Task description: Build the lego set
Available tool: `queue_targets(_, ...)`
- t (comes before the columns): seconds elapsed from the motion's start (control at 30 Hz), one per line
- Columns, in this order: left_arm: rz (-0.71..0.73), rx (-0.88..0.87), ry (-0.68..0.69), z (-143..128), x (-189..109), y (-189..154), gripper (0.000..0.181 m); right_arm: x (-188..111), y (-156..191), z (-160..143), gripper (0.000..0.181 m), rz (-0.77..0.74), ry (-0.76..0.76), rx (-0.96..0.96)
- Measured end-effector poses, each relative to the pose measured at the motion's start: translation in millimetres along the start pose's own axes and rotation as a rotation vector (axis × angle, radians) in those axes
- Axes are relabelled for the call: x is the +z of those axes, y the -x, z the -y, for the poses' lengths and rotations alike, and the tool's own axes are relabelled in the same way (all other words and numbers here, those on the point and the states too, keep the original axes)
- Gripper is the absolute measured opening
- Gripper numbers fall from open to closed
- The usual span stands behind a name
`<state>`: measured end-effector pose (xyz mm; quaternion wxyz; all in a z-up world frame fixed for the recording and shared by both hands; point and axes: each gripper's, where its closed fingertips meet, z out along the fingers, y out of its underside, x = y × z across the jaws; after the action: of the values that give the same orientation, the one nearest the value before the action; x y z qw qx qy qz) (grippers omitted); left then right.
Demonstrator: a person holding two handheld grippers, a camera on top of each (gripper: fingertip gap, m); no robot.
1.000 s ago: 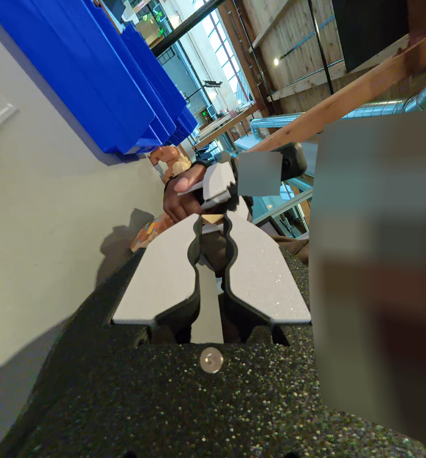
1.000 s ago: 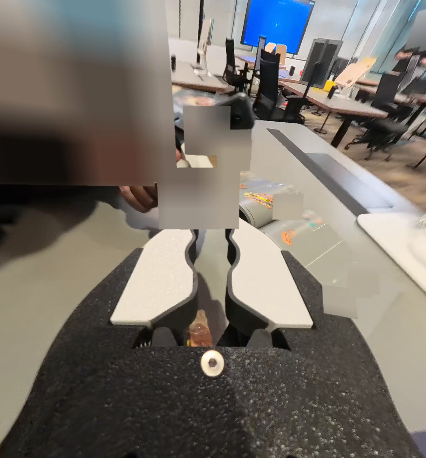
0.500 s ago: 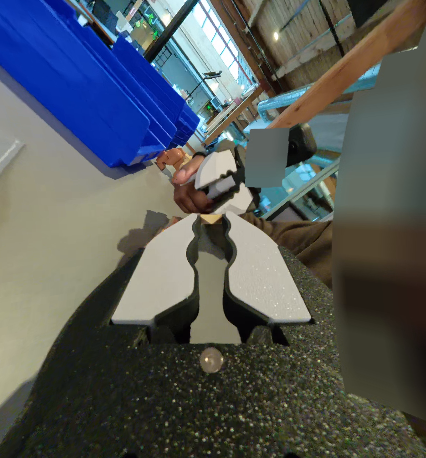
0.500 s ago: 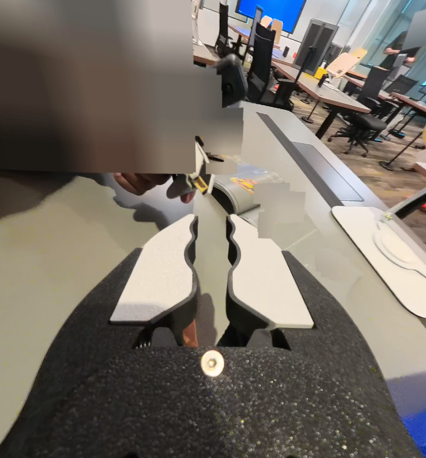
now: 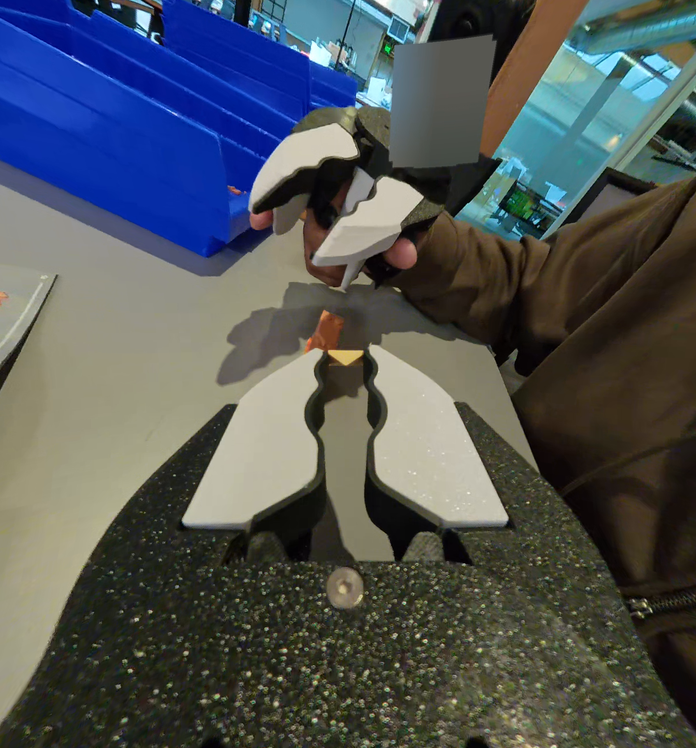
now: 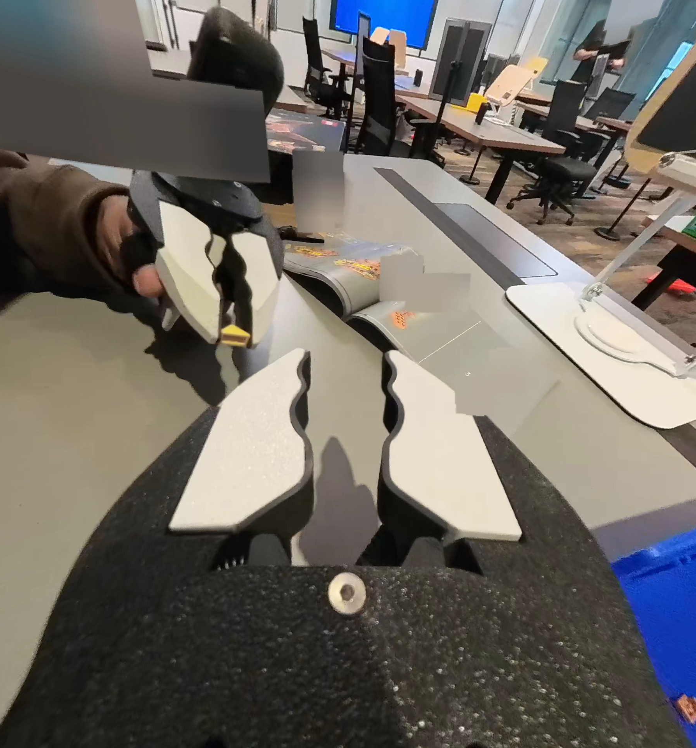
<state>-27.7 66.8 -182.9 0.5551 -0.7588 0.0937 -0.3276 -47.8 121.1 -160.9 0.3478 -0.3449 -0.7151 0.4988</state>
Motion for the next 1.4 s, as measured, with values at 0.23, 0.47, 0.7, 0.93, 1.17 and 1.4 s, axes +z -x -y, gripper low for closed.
queue_targets(0.23,0.012,0.037,0.039,-5.4,0.3,0.2,0.016,-2.6,11.5,-19.6,0.033,0.106,0.099,0.005)
queue_targets(0.47,0.044,0.11,0.14,-18.3,-1.4,5.5,0.016,-14.2,29.1,-44.6,0.039,0.252,0.183,0.036)
queue_targets(0.7,0.119,0.28,0.28,-35.3,0.2,11.9,0.016,-21.3,43.1,-60.7,0.044,0.314,0.251,0.017)
queue_targets(0.93,0.185,0.405,0.368,-45.2,1.6,18.2,0.016,-16.9,40.3,-76.5,0.044,0.261,0.334,-0.007)
queue_targets(1.17,0.177,0.375,0.388,-50.7,2.3,20.5,0.016,-11.8,40.7,-86.4,0.03,0.252,0.397,-0.006)
queue_targets(1.4,0.157,0.307,0.348,-45.6,-0.7,21.2,0.016,-6.5,44.9,-74.3,0.02,0.276,0.336,0.087)
